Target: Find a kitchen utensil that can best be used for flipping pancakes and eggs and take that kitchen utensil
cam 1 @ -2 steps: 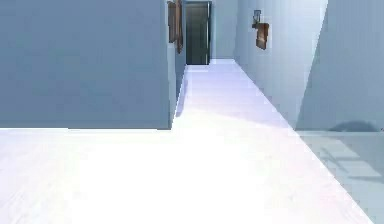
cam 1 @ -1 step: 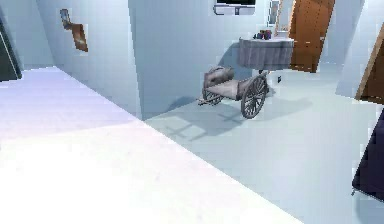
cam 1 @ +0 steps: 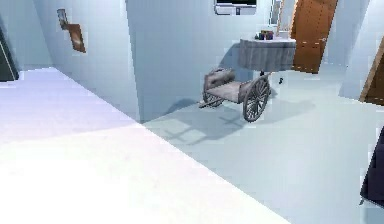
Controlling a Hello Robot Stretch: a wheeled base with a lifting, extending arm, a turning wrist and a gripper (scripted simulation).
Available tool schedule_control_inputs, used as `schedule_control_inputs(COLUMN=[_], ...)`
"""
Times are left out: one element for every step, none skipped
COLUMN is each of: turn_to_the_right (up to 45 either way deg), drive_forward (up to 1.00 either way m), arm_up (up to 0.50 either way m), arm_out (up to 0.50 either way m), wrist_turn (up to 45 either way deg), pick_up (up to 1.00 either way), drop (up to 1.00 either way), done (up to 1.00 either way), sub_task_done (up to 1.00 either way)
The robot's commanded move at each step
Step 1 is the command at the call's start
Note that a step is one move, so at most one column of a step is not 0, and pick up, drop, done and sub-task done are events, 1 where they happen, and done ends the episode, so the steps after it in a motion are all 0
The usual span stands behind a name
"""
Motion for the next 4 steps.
schedule_control_inputs(turn_to_the_right=[-45.0, -24.0, 0.0, -42.0], drive_forward=[0.00, 0.00, 0.10, 0.00], arm_up=[0.00, 0.00, 0.00, 0.00], arm_out=[0.00, 0.00, 0.00, 0.00], wrist_turn=[0.0, 0.0, 0.0, 0.0], pick_up=[0.00, 0.00, 0.00, 0.00], drop=[0.00, 0.00, 0.00, 0.00], done=[0.00, 0.00, 0.00, 0.00], sub_task_done=[0.00, 0.00, 0.00, 0.00])
